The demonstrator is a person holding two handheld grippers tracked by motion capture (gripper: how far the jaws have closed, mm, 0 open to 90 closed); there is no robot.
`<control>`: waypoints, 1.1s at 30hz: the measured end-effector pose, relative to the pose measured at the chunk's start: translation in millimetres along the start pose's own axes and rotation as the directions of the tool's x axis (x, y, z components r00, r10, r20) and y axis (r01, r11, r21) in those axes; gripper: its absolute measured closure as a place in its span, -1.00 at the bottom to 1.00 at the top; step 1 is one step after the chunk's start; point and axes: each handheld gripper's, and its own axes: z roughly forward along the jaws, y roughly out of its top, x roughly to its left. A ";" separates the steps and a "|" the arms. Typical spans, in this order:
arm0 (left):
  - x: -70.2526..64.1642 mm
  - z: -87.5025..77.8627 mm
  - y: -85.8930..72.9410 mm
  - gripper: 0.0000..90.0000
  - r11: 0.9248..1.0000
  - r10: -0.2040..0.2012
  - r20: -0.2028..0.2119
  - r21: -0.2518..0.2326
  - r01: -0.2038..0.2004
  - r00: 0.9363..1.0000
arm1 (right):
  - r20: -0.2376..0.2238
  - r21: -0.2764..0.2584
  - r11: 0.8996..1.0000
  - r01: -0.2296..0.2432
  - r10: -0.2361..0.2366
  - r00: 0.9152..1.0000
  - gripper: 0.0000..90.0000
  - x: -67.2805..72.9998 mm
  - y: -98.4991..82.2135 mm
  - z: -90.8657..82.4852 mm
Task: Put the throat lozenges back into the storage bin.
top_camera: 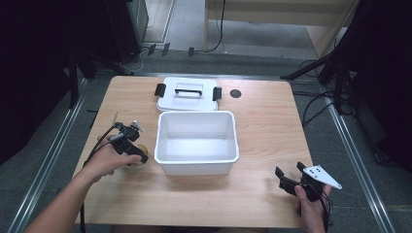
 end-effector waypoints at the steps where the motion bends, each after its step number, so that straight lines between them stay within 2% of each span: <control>1: -0.5 0.7 0.5 -0.69 1.000 -0.002 0.002 -0.002 0.002 1.000 | 0.000 0.000 1.000 -0.001 0.001 1.000 -0.70 0.1 0.0 -0.1; 8: -7.1 5.2 3.4 -0.65 0.999 0.022 -0.029 0.028 -0.021 0.999 | -0.002 0.000 1.000 -0.002 0.002 1.000 -0.70 0.1 0.1 0.1; 14: -10.3 7.7 4.6 -0.57 0.999 0.035 -0.042 0.028 -0.034 0.998 | -0.002 0.000 1.000 -0.002 0.002 1.000 -0.70 0.2 0.1 0.1; 18: -10.7 8.5 6.4 -0.57 0.999 0.034 -0.045 0.040 -0.032 0.998 | -0.002 0.000 1.000 -0.002 0.002 1.000 -0.70 0.2 0.1 0.1; 33: -10.9 8.8 6.6 -0.54 0.999 0.037 -0.050 0.028 -0.036 0.998 | -0.003 0.001 1.000 -0.002 0.002 1.000 -0.70 0.2 0.1 0.1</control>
